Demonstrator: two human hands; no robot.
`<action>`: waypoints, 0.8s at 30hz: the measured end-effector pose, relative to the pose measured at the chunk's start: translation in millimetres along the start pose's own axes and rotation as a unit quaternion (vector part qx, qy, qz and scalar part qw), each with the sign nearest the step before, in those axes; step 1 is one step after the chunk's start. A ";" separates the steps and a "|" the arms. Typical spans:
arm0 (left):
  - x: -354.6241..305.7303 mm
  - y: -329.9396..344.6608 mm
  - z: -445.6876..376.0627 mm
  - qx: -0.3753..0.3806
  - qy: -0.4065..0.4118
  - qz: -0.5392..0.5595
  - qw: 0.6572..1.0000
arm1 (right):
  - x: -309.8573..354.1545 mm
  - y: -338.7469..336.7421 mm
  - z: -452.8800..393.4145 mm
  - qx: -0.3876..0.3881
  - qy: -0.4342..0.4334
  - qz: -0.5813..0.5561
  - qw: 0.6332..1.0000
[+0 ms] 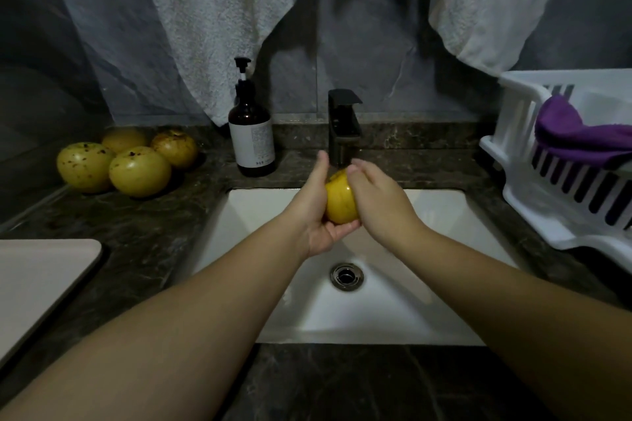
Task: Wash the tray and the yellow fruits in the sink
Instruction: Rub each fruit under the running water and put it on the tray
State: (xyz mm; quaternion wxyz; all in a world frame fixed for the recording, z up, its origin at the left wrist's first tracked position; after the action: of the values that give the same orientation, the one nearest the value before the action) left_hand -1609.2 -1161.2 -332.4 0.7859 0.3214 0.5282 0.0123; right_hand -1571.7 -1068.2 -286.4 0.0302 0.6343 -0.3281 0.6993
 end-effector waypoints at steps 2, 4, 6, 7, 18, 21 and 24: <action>-1.1 -0.3 -0.5 -0.010 0.007 0.044 0.999 | 15.9 2.5 11.0 -0.018 -0.094 0.039 0.995; -2.2 -0.8 -0.3 -0.005 0.012 0.047 0.999 | 24.6 7.4 16.0 -0.029 -0.147 0.076 0.986; -4.7 -1.0 0.6 0.008 0.018 0.024 1.000 | 29.5 11.9 19.9 -0.038 -0.177 0.098 0.979; -4.8 -1.2 1.6 0.010 0.014 0.017 1.000 | 29.6 11.2 18.8 -0.042 -0.173 0.086 0.980; -3.0 -3.5 4.1 -0.035 0.009 0.017 0.999 | 5.4 7.4 10.0 -0.041 -0.044 0.076 0.995; -4.6 -1.5 6.1 -0.007 -0.003 0.000 1.000 | 21.3 8.8 17.1 -0.062 -0.116 0.101 0.986; -4.7 3.8 8.9 0.039 -0.009 -0.043 0.998 | 18.2 0.9 10.1 -0.059 -0.097 0.066 0.991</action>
State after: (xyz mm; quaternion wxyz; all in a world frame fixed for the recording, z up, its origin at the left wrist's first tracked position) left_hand -1602.6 -1164.2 -324.5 0.7774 0.3289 0.5344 -0.0446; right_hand -1566.8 -1080.7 -270.5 -0.0105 0.6731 -0.4112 0.6146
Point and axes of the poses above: each hand's wrist, its own z-axis away from the middle knuckle, its own y-axis out of the palm, x = y × z, the point moved 8 cm from there along -z, towards the middle knuckle, and after that the axes turned 12 degrees about y, right-handed, at the moved point
